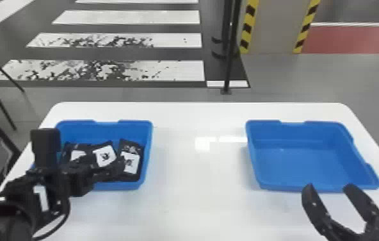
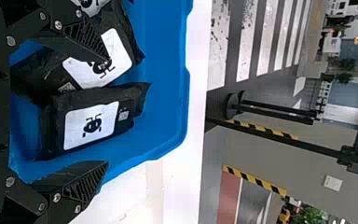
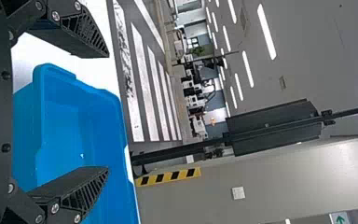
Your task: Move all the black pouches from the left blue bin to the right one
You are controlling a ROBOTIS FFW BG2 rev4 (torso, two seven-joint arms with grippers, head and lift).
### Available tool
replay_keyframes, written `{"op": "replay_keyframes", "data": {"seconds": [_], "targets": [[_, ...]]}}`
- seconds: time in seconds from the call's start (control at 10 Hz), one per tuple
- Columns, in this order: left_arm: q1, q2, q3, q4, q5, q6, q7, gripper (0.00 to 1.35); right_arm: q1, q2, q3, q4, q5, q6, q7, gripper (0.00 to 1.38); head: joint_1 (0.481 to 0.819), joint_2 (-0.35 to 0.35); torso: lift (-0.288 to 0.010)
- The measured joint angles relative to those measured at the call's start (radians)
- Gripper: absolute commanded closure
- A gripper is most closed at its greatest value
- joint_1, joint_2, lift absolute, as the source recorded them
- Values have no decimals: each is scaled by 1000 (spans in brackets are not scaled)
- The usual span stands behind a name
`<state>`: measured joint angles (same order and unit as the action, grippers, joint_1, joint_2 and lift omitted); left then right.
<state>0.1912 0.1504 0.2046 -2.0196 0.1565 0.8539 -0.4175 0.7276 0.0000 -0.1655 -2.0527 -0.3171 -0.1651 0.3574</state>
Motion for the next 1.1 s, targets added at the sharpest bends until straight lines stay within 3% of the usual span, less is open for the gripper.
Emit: {"op": "replay_keyframes", "data": {"seconds": [0.7,1.1], "targets": [[-139,27,-61,181,51,39,-36,303,-6,0,2,6,-4,0,0,173,695,-14,-140],[-171,28,-87,212,58,85,-34,404,-9,0,4,12,-14,0,0,173,695,-36,-140]]}}
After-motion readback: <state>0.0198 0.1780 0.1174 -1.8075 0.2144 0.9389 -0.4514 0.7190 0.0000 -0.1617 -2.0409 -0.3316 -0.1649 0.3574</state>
